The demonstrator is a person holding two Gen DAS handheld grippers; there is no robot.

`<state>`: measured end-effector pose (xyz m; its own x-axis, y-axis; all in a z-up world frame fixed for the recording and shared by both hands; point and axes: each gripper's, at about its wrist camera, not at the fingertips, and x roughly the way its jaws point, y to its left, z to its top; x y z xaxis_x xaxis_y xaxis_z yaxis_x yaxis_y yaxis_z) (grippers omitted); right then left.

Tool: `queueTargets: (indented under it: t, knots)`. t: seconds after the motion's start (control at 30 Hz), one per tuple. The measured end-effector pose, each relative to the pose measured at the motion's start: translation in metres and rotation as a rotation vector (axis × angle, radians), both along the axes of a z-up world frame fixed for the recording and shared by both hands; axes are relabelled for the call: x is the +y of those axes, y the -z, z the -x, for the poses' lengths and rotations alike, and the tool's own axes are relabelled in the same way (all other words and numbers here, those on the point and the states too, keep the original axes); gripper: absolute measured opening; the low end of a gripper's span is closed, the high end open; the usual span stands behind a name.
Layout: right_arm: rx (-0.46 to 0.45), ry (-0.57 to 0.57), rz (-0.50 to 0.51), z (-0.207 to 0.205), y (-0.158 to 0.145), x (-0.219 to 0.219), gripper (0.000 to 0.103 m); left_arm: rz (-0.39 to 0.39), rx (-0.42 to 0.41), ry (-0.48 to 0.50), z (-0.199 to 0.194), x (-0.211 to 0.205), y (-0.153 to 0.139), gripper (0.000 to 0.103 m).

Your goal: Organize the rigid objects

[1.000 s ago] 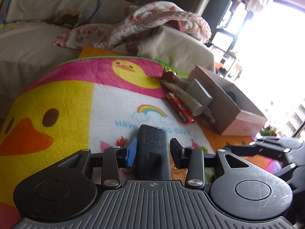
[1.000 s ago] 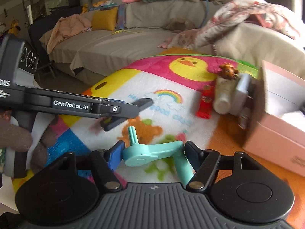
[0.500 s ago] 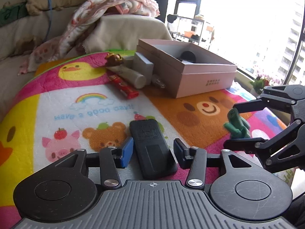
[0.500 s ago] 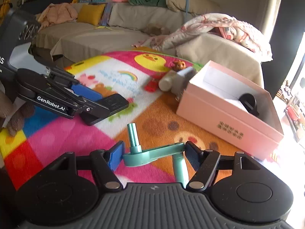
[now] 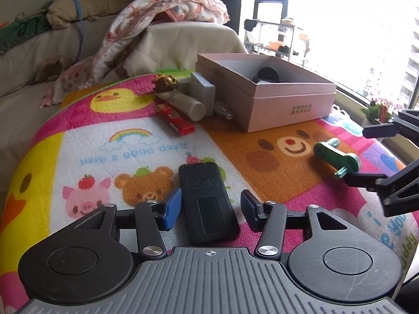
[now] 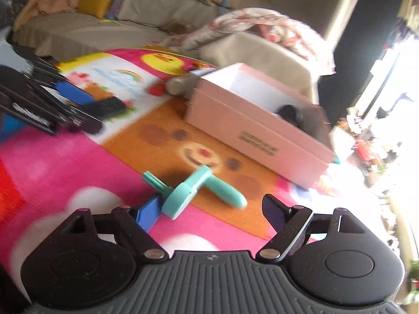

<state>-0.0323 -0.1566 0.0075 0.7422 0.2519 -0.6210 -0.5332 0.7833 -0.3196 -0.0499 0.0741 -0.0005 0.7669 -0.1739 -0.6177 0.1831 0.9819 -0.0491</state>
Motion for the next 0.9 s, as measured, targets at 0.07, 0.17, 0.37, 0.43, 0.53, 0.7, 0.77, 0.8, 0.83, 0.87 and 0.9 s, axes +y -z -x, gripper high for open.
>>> queueTargets:
  t: [0.07, 0.17, 0.37, 0.43, 0.53, 0.7, 0.77, 0.8, 0.83, 0.87, 0.9]
  knots:
    - [0.061, 0.01, -0.09, -0.005, -0.006, -0.011, 0.084, 0.009, -0.001, -0.011, 0.001, 0.003, 0.0, 0.047]
    - [0.153, 0.043, -0.244, -0.019, -0.013, -0.02, 0.086, 0.02, -0.001, -0.018, 0.001, 0.004, 0.0, 0.047]
    - [0.171, 0.235, -0.347, -0.059, -0.004, -0.014, 0.086, 0.002, -0.014, -0.031, 0.004, 0.0, 0.002, 0.047]
    - [0.215, 0.247, -0.349, -0.067, 0.005, -0.009, 0.085, -0.006, -0.017, -0.036, 0.004, -0.002, 0.002, 0.047]
    - [0.188, 0.205, -0.289, -0.06, 0.008, 0.003, 0.066, -0.025, -0.017, -0.04, 0.004, -0.004, 0.001, 0.047]
    - [0.142, 0.11, -0.209, -0.038, 0.0, 0.014, 0.055, -0.015, -0.023, -0.044, 0.006, -0.003, 0.001, 0.044]
    - [0.122, 0.094, -0.2, -0.03, -0.004, 0.014, 0.055, 0.0, -0.031, -0.043, 0.009, 0.0, 0.0, 0.043]
    - [0.115, 0.086, -0.202, -0.026, -0.008, 0.013, 0.055, 0.008, -0.036, -0.041, 0.01, 0.001, 0.0, 0.043]
    - [0.11, 0.081, -0.208, -0.022, -0.011, 0.011, 0.055, 0.013, -0.04, -0.038, 0.012, 0.001, -0.001, 0.043]
    - [0.104, 0.078, -0.214, -0.019, -0.015, 0.009, 0.055, 0.014, -0.043, -0.029, 0.014, 0.0, -0.002, 0.043]
    - [0.097, 0.075, -0.218, -0.015, -0.019, 0.005, 0.055, 0.012, -0.043, -0.014, 0.016, -0.002, -0.003, 0.043]
